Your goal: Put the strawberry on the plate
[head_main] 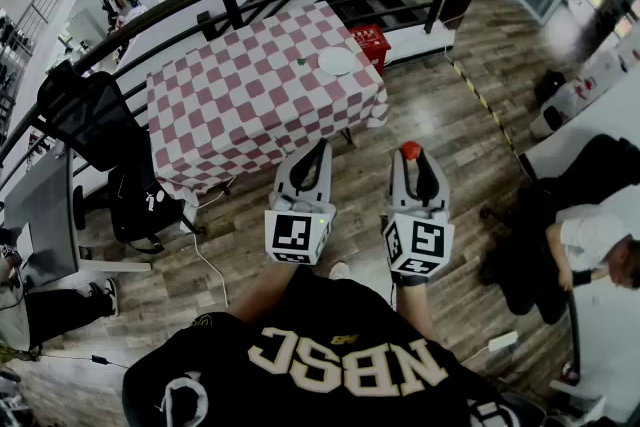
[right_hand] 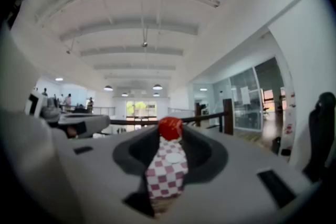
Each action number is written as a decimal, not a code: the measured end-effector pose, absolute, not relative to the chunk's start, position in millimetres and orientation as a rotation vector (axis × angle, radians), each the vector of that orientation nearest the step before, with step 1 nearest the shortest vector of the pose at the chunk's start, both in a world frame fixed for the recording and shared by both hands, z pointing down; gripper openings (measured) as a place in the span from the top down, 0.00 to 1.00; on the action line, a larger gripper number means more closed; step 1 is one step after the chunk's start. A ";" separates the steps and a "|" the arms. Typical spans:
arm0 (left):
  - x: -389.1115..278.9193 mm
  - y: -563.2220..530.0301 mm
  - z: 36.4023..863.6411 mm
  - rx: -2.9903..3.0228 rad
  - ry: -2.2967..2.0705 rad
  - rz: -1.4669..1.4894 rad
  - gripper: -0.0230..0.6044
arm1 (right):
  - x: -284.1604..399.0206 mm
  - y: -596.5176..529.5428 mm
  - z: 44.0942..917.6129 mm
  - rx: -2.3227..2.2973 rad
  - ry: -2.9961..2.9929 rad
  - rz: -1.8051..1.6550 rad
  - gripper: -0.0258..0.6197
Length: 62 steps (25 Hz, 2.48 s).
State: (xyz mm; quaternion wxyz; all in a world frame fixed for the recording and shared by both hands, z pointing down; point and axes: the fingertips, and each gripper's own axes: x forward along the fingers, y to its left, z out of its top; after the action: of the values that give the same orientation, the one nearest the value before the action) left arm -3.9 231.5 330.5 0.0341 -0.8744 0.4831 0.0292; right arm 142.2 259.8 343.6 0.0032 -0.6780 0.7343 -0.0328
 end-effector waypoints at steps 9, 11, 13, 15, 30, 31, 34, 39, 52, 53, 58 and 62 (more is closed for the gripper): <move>28.9 241.4 338.3 -2.713 1.479 0.064 0.94 | 154.7 270.7 345.0 -2.072 2.325 -0.117 0.74; 35.0 242.1 339.0 -2.717 1.471 0.062 0.94 | 157.1 271.7 345.5 -2.069 2.338 -0.113 0.74; 40.4 243.6 341.2 -2.727 1.457 0.049 0.94 | 160.8 271.8 348.8 -2.066 2.339 -0.127 0.74; 44.5 244.1 344.0 -2.737 1.444 0.033 0.94 | 165.0 271.2 351.9 -2.058 2.329 -0.146 0.74; 46.9 163.1 371.0 -2.806 1.459 0.060 0.94 | 167.6 201.3 377.1 -2.061 2.325 -0.184 0.74; 47.1 152.3 371.1 -2.811 1.455 0.067 0.94 | 168.3 190.1 377.3 -2.068 2.325 -0.181 0.74; 45.3 113.1 367.9 -2.821 1.449 0.085 0.94 | 169.3 149.6 371.6 -2.082 2.318 -0.161 0.74; 25.8 40.6 364.0 -2.827 1.483 0.127 0.94 | 145.4 78.3 366.4 -2.069 2.352 -0.158 0.74; -4.9 -92.6 387.8 -2.913 1.412 0.085 0.94 | 100.1 -83.3 411.1 -2.086 2.492 -0.231 0.74; -5.3 -100.6 398.1 -2.932 1.415 0.065 0.94 | 97.3 -90.0 419.1 -2.087 2.517 -0.246 0.74; 2.7 -132.6 443.6 -2.987 1.394 -0.069 0.94 | 105.0 -116.3 460.9 -2.141 2.625 -0.261 0.74; 9.1 -172.5 468.8 -3.005 1.419 -0.123 0.94 | 122.2 -151.7 488.8 -2.139 2.728 -0.275 0.74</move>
State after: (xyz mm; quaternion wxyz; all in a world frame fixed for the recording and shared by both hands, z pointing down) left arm 9.1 -172.5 468.8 -0.0916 -0.8999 0.4249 -0.0367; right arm 122.2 -151.7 488.8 -0.1674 -0.6065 0.7734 -0.0781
